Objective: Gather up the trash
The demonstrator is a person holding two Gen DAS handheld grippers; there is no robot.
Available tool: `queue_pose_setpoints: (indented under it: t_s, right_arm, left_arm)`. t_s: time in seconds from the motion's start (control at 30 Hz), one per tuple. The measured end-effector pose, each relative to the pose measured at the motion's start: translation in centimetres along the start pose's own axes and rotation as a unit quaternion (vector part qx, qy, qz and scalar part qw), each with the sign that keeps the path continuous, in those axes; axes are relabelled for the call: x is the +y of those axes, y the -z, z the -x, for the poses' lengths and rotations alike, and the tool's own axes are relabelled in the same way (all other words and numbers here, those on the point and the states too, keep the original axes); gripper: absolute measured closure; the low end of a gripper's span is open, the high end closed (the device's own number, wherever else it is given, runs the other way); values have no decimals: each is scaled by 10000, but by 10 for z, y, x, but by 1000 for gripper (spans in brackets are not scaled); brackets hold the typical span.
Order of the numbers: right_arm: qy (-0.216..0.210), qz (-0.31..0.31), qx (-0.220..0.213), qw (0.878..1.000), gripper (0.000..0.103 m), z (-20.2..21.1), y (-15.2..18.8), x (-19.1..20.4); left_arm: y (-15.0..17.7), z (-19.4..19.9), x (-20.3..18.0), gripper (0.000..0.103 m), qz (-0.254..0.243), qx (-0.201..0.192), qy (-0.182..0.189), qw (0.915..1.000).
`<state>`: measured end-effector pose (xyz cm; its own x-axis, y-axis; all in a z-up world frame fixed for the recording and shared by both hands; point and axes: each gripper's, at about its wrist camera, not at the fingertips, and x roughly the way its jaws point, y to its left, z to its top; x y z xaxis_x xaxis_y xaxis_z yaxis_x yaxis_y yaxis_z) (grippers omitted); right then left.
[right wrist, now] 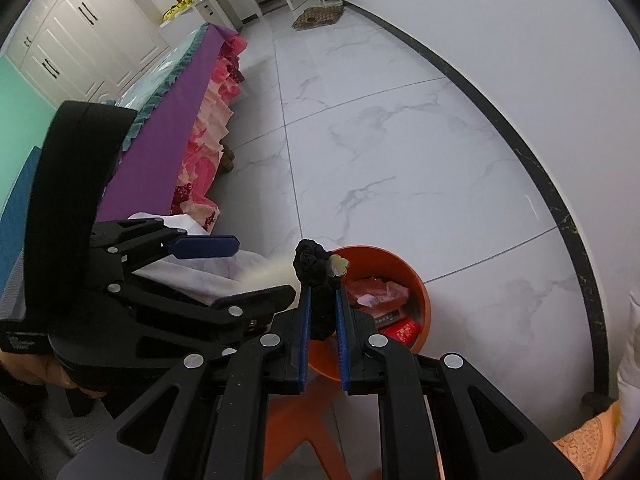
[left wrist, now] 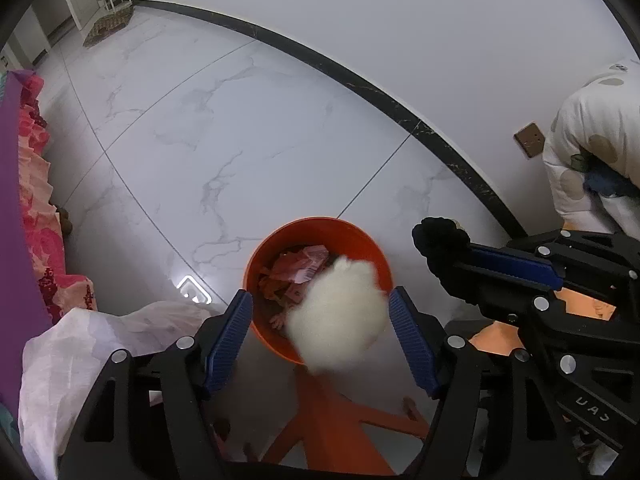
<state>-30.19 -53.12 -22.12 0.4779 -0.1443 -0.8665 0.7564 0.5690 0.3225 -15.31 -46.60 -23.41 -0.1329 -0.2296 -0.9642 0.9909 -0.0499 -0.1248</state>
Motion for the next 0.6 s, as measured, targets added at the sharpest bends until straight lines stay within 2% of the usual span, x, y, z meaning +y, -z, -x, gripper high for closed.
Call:
queue_pose_setpoints:
  t_s: [0.37,0.43,0.5,0.6]
  right_arm:
    - [4,54,122,9999,85,-14,-7,7]
    - [29,46,118,9999,81,-15,-8,7]
    - [55,18,87,9999,71,-14,-9,6]
    - [68,30,86,9999,67,-14,-10,9]
  left_arm:
    - [1,-2,16,32,250,52,-122,9996]
    - [2,-3,18,32,292,64,-122,9995]
    - [2,-3,19,32,319,81,-142,9994]
    - [3,-3,19,32,331,76,-119,9994]
